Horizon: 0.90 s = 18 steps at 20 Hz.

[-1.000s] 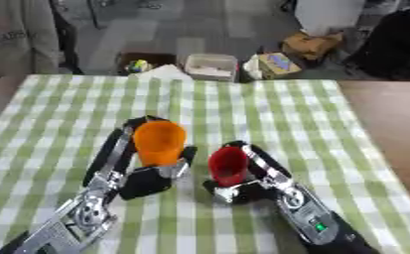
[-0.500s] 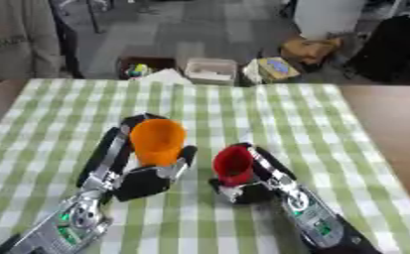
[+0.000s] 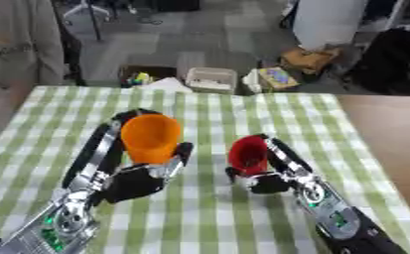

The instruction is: Pour the contents of one cup into another cup.

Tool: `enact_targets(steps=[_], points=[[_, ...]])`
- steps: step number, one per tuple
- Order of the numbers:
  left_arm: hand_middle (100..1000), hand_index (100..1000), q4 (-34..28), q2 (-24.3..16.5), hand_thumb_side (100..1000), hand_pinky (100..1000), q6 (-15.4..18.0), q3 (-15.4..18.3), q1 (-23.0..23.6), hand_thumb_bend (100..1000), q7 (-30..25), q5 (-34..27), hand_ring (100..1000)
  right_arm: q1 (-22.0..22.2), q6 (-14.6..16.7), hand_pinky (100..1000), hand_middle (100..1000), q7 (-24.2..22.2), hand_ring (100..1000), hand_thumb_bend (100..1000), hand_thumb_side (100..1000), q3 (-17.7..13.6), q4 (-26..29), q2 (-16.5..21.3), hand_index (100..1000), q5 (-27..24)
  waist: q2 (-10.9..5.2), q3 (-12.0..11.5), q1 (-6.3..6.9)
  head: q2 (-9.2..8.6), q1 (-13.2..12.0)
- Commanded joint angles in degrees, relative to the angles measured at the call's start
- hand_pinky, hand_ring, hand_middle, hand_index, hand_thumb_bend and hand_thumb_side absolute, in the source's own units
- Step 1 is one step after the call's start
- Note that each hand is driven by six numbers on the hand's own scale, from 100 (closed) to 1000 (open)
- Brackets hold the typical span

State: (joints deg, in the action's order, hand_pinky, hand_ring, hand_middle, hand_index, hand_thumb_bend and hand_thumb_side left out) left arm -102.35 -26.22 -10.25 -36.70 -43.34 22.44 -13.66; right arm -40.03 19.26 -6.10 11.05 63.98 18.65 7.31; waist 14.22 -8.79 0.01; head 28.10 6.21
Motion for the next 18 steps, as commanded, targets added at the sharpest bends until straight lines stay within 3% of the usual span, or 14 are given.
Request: enact_targets(steps=[1, 6, 7, 8, 11, 18], points=[[374, 522, -3.1, -1.67, 171, 427, -0.68, 0.84, -0.31, 100, 0.02, -1.37, 680, -1.51, -0.24, 426, 438, 1.91, 396, 272, 100, -2.3, -1.51, 3.46, 435, -0.38, -1.48, -0.23, 0.1, -0.53, 0.29], [374, 522, -6.83, -1.99, 174, 427, -1.6, 0.76, 0.35, 100, -0.33, -3.11, 680, -2.75, 0.13, 430, 440, 4.21, 398, 276, 100, -4.53, -4.81, 6.51, 438, 0.98, -1.97, -0.86, 0.06, -0.57, 0.62], [374, 522, -7.62, -2.07, 192, 427, -1.75, 0.8, 0.48, 106, -0.42, -3.37, 680, -2.9, 0.23, 431, 441, 4.51, 399, 224, 100, -4.84, -5.35, 6.9, 439, 1.28, -2.01, -1.01, 0.04, -0.57, 0.71], [374, 522, -8.47, -2.2, 175, 427, -1.88, 0.87, 0.62, 100, -0.51, -3.66, 680, -3.03, 0.32, 431, 441, 4.79, 399, 277, 100, -5.12, -5.86, 7.22, 439, 1.57, -2.04, -1.15, 0.02, -0.56, 0.78], [373, 521, -11.26, -2.8, 171, 427, -2.47, 1.27, 1.06, 100, -0.85, -4.39, 679, -3.15, 0.59, 432, 442, 5.36, 401, 278, 100, -5.75, -7.2, 7.93, 440, 2.41, -2.09, -1.66, 0.0, -0.6, 1.06], [372, 520, -12.23, -3.39, 172, 427, 0.45, 1.3, 1.92, 100, -3.0, -5.73, 678, -3.32, 0.83, 434, 442, 7.68, 402, 279, 100, -8.0, -11.94, 10.16, 441, 5.07, -2.66, -3.55, -0.09, -0.59, 2.17]])
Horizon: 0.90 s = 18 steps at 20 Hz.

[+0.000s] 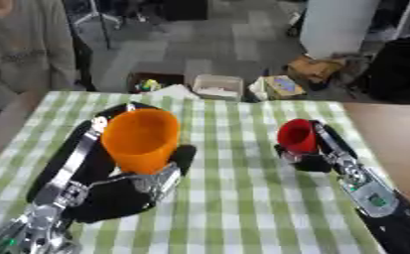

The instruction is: Pour the contents of one cup into another cup.

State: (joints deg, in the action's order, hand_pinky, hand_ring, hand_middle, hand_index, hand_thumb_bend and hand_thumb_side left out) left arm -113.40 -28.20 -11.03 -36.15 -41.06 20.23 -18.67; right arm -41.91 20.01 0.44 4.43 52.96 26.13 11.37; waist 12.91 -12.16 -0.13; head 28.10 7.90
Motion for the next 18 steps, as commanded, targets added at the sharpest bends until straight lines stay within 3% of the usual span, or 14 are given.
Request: enact_targets(steps=[1, 11, 18], points=[[372, 520, -1.19, -1.49, 173, 427, 1.72, 0.66, -0.19, 100, -1.16, -0.84, 678, -1.51, 0.11, 434, 442, 1.58, 401, 277, 100, -1.75, -1.43, 3.02, 441, 1.15, -1.43, -0.39, 0.03, -0.64, 0.6], [370, 517, -1.19, -1.68, 184, 423, 6.17, -1.43, 4.39, 100, -4.4, 0.43, 683, -2.76, 0.34, 438, 441, 2.62, 402, 267, 100, -2.74, -1.63, 4.95, 442, 0.86, -1.87, -1.26, -0.74, -1.1, 1.34], [365, 510, -1.19, -1.98, 193, 420, 6.23, -3.5, 7.61, 100, -5.91, 3.67, 685, -4.61, 0.62, 444, 441, 1.98, 404, 262, 100, -2.26, -0.43, 5.26, 444, 1.07, -1.9, -1.04, -1.58, -1.07, 1.32]])
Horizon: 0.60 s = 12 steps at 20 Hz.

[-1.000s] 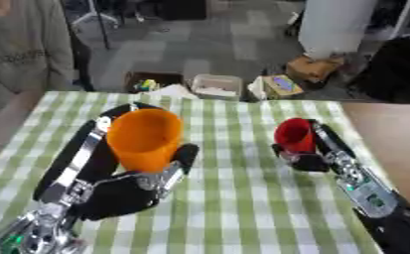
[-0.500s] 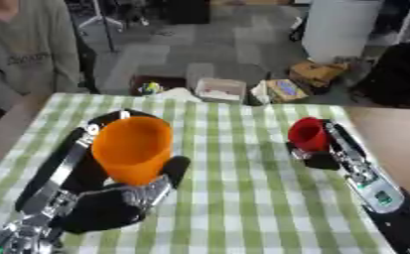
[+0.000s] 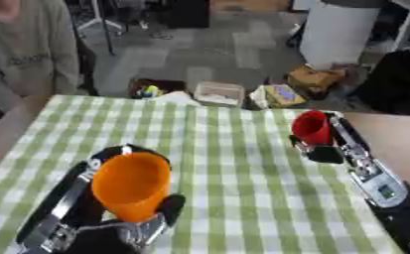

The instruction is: Pour the contents of one cup into another cup.

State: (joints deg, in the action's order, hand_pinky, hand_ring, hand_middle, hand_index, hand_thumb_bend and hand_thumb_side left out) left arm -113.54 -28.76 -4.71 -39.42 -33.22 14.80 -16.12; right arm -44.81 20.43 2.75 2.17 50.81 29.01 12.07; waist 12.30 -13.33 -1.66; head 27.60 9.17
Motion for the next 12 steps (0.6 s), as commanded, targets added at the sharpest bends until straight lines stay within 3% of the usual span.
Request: enact_targets(steps=[1, 10, 12], points=[[362, 507, -1.05, -1.4, 192, 425, -0.2, -0.37, 0.02, 100, -0.44, 1.4, 684, -2.06, 0.27, 446, 441, -0.52, 404, 265, 100, 0.17, 2.03, 2.39, 444, 0.57, -1.29, 0.21, -0.19, -0.6, 0.01], [356, 501, -1.05, -0.83, 191, 485, 3.4, 0.67, 2.72, 100, 1.29, 1.72, 676, -4.0, 1.03, 454, 441, -1.89, 407, 262, 100, 1.11, 3.64, 2.35, 447, 2.61, -1.4, 0.37, -0.88, -0.78, 0.0], [354, 500, -1.05, -0.8, 195, 429, 4.35, 0.94, 3.39, 100, 1.45, 1.68, 672, -4.14, 1.25, 457, 441, -2.28, 409, 301, 100, 1.39, 4.04, 2.25, 448, 2.86, -1.41, 0.33, -0.92, -0.84, 0.05]])
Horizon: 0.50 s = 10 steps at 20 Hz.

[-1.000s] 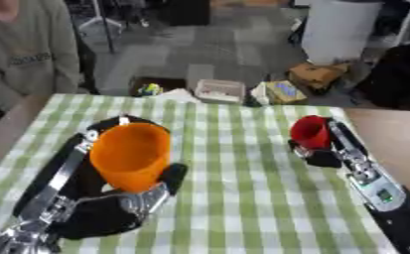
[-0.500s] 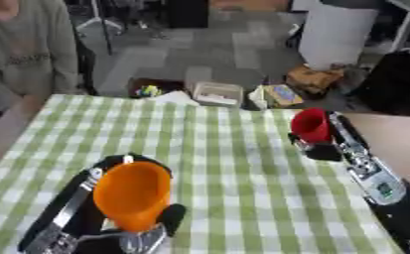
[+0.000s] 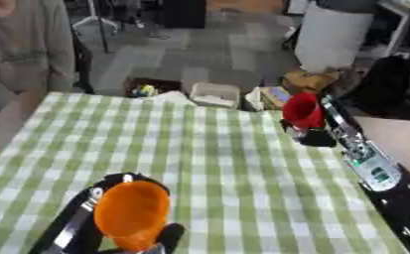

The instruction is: Pour the contents of one cup into another cup.

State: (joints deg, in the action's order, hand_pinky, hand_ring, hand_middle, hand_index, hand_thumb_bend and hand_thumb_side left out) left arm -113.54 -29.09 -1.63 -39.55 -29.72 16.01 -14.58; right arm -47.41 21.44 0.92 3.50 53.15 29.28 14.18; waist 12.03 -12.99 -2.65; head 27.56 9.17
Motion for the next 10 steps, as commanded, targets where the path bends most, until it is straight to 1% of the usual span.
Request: enact_targets(steps=[1, 3, 5, 10], points=[[351, 497, -1.05, -0.44, 196, 426, 1.73, 1.32, 0.32, 100, 0.39, 0.13, 667, -1.54, 0.35, 458, 442, -0.68, 409, 266, 100, 0.2, 1.89, 1.99, 448, 0.99, -1.15, -0.04, 0.04, -0.84, 0.09], [351, 497, -1.05, -0.64, 198, 423, 2.27, 1.77, 1.36, 100, 0.74, 0.36, 668, -1.43, 0.3, 458, 442, -0.76, 408, 263, 100, 0.09, 1.88, 2.17, 448, 1.23, -1.16, -0.11, -0.01, -0.85, 0.06], [355, 499, -1.05, -1.14, 200, 425, 1.87, 1.74, 2.1, 100, 0.66, 0.99, 675, -1.42, 0.21, 457, 442, -0.55, 408, 259, 100, -0.11, 1.78, 2.34, 447, 1.07, -1.2, -0.04, -0.08, -0.81, 0.03], [359, 500, -1.05, -1.69, 199, 428, -1.57, 0.99, 1.83, 100, -0.09, 3.01, 684, -1.96, 0.61, 462, 442, -1.01, 409, 261, 100, 0.58, 3.36, 2.21, 449, 0.34, -1.3, 0.59, -0.57, -0.74, -0.14]])
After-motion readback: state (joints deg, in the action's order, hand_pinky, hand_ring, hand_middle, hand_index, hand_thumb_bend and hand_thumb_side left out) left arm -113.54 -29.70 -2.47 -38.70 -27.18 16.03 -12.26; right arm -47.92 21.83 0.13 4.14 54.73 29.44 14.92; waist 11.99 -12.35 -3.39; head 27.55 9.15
